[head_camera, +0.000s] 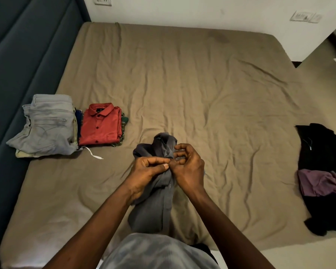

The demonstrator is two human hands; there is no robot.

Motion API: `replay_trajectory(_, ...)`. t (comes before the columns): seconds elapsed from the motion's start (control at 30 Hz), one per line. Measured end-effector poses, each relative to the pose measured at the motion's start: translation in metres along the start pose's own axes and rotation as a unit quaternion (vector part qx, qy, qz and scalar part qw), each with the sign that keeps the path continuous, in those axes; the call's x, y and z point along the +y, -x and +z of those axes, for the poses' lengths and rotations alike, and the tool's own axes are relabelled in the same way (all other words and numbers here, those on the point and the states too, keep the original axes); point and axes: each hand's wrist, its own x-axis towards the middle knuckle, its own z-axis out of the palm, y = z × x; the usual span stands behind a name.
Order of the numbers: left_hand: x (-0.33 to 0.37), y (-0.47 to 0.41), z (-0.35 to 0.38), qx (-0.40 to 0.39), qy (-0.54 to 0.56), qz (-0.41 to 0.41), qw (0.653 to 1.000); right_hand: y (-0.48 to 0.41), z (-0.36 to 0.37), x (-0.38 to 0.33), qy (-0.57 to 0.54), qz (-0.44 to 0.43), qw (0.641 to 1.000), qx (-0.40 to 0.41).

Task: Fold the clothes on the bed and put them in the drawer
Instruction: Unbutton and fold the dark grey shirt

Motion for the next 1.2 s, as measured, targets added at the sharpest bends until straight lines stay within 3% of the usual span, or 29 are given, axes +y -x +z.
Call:
replay_trajectory(0.27,0.000,-0.004,0.042,0.030,0.049,-0.033,0.998,-0.002,-0.013,0.005,0.006,-0.039,0.998,0.054)
replay_trajectory(0.4,0.003,-0.011,0.053,0.072,0.093,-0.017,0.993,-0.015,-0.036,0.005,-0.072,-0.002,0.996,-0.049)
replay_trajectory(0.5,-0.003,-0.018,0.059,0.101,0.047,-0.011,0.994,-0.025,-0.054,0.006,-0.101,0.003,0.987,-0.125)
replay_trajectory(0.67,-0.011,-0.018,0.078,0.139,0.047,0.005,0.989,-0.030,-0.065,0.016,-0.042,-0.026,0.992,-0.119)
replay_trajectory(0.9,-0.008,-0.011,0.095,0.128,0.056,0.039,0.990,-0.040,-0.071,0.028,-0.088,-0.016,0.983,-0.160)
replay_trajectory(1.1,0.024,-0.022,0.100,0.154,0.144,0.051,0.976,-0.046,-0.071,0.037,-0.107,-0.001,0.968,-0.226)
replay_trajectory(1.2,0.035,-0.035,0.091,0.137,0.115,0.068,0.981,-0.058,-0.068,0.027,-0.156,0.050,0.958,-0.234)
